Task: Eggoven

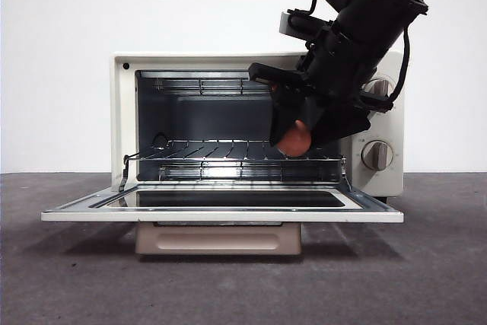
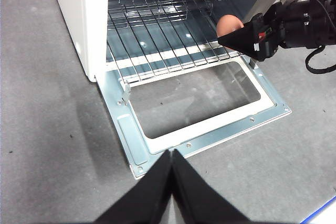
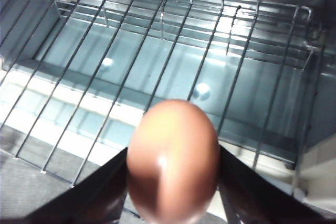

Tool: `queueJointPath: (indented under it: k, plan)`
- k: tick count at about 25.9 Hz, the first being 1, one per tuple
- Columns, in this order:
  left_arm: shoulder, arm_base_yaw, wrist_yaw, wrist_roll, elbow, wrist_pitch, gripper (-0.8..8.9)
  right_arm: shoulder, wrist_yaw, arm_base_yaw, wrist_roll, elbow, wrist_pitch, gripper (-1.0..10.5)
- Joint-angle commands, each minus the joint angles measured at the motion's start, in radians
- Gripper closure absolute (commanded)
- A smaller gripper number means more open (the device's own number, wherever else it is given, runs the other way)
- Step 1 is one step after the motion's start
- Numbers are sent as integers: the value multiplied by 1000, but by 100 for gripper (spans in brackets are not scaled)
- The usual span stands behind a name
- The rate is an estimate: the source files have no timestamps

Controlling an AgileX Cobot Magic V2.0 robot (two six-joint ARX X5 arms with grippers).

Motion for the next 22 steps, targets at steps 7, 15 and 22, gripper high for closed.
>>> queueJointPath:
  k: [7,15,22]
  plan:
    - [5,-2,-1,1,6,11,807,30,-16,15,-2,10,-11,651]
    - [5,-2,-1,1,6,11,807,6,-16,15,-3,12,-18,648]
    - [5,-2,-1,1,6,10,807,-37,-16,15,-5,16,-32,627]
